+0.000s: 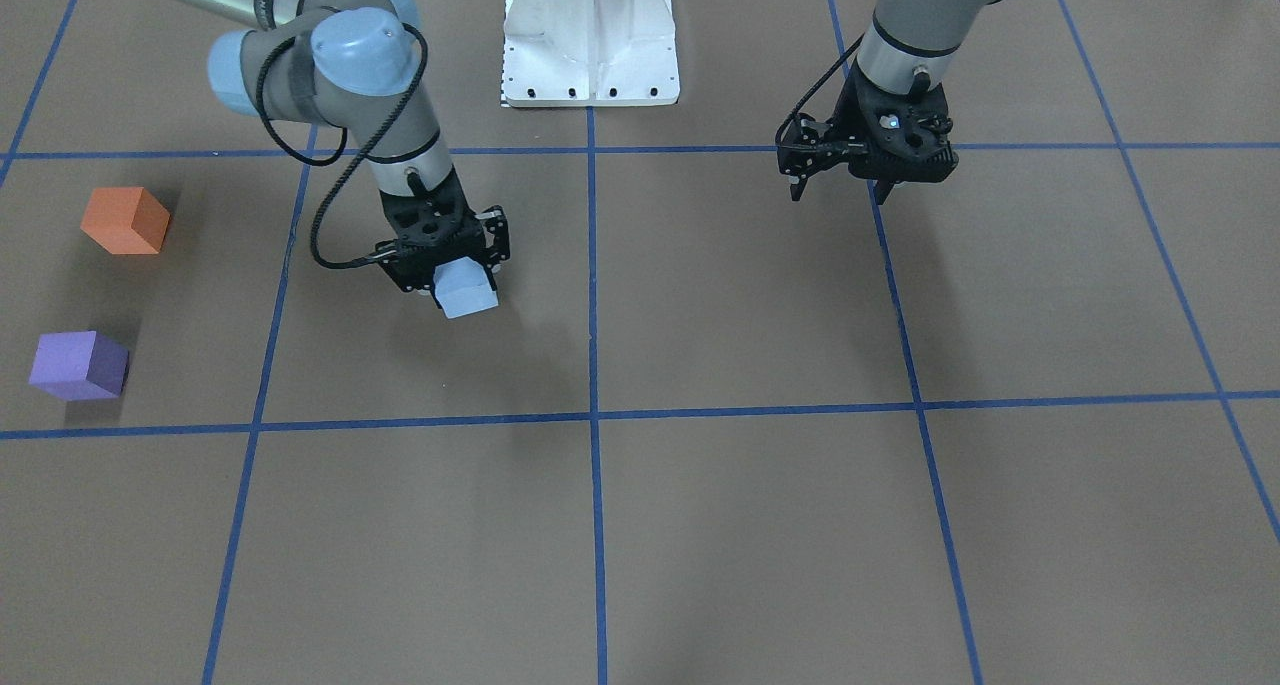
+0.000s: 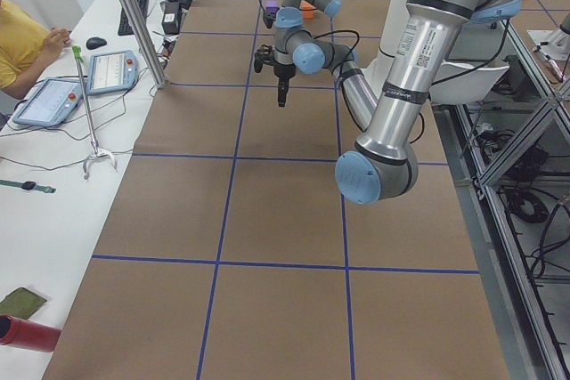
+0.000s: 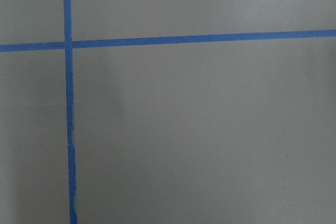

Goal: Place blue block between orange and purple blocks
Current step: 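Carry the light blue cube with the right gripper toward the purple cube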

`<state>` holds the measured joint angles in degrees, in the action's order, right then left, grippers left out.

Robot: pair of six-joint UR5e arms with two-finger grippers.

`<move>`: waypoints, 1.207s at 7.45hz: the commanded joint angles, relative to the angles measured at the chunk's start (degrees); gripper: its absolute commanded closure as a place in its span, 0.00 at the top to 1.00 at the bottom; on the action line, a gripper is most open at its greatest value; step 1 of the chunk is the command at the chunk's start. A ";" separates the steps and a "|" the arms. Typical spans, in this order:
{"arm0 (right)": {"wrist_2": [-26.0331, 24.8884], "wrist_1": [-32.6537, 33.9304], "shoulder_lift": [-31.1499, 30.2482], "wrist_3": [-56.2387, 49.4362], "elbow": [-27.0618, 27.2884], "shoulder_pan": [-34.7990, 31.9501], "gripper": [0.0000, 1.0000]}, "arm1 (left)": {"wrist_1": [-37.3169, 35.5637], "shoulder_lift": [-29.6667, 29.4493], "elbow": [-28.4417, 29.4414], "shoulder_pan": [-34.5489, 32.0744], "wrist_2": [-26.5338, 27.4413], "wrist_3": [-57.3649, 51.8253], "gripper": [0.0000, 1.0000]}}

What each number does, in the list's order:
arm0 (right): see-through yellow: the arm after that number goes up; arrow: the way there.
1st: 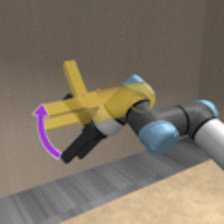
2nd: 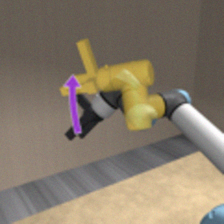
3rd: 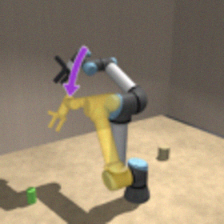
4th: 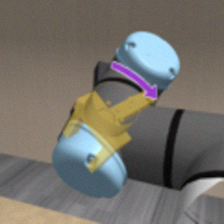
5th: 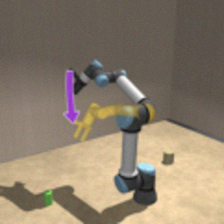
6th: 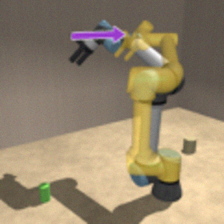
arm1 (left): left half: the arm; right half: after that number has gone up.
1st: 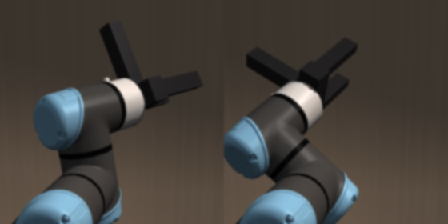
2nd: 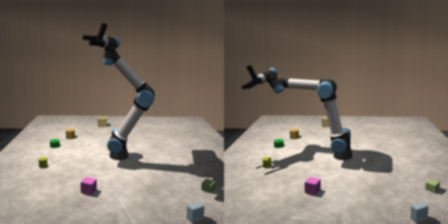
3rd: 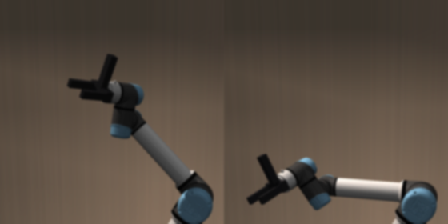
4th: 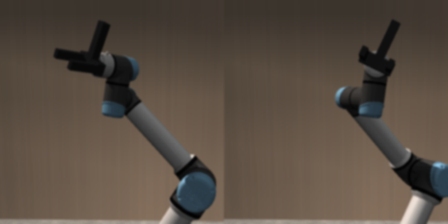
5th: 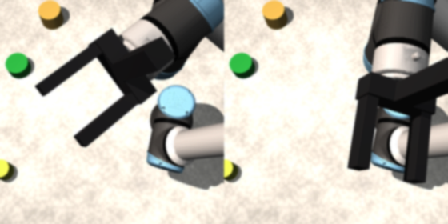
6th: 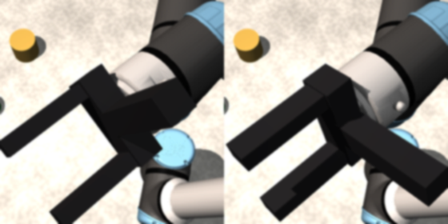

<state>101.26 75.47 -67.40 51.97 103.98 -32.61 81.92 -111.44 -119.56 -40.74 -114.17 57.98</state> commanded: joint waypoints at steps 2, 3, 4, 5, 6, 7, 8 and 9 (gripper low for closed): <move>4.88 0.02 -19.39 0.06 11.94 -9.01 0.00 | 0.00 0.09 0.02 -0.04 0.00 0.03 1.00; 12.66 -0.24 -23.27 -0.55 11.78 -15.58 0.00 | 0.00 0.09 0.02 -0.04 0.00 0.03 1.00; 17.69 -0.33 -28.35 1.10 11.86 -19.82 0.00 | 0.00 0.00 -0.15 -0.04 0.00 0.12 1.00; 18.70 -0.94 -30.49 0.24 11.08 -22.39 0.00 | 0.00 -0.09 -0.24 0.05 0.00 0.55 1.00; 18.89 -4.51 -32.86 0.23 10.55 -22.41 0.00 | 0.00 -0.35 -0.33 0.14 -0.17 2.99 1.00; 19.84 -10.29 -33.84 0.06 6.98 -22.33 0.00 | 0.09 -0.44 -0.33 0.05 -0.87 3.28 1.00; 22.03 -14.35 -33.16 -0.03 2.94 -22.24 0.00 | 0.09 -0.18 -0.24 0.14 -0.88 3.28 1.00; 21.35 -15.87 -33.15 -0.47 2.12 -22.24 0.00 | 0.09 -0.18 -0.15 0.14 -0.79 3.28 1.00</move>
<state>122.17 63.19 -100.50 51.91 108.69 -54.81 81.99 -111.69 -119.80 -40.64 -114.93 61.10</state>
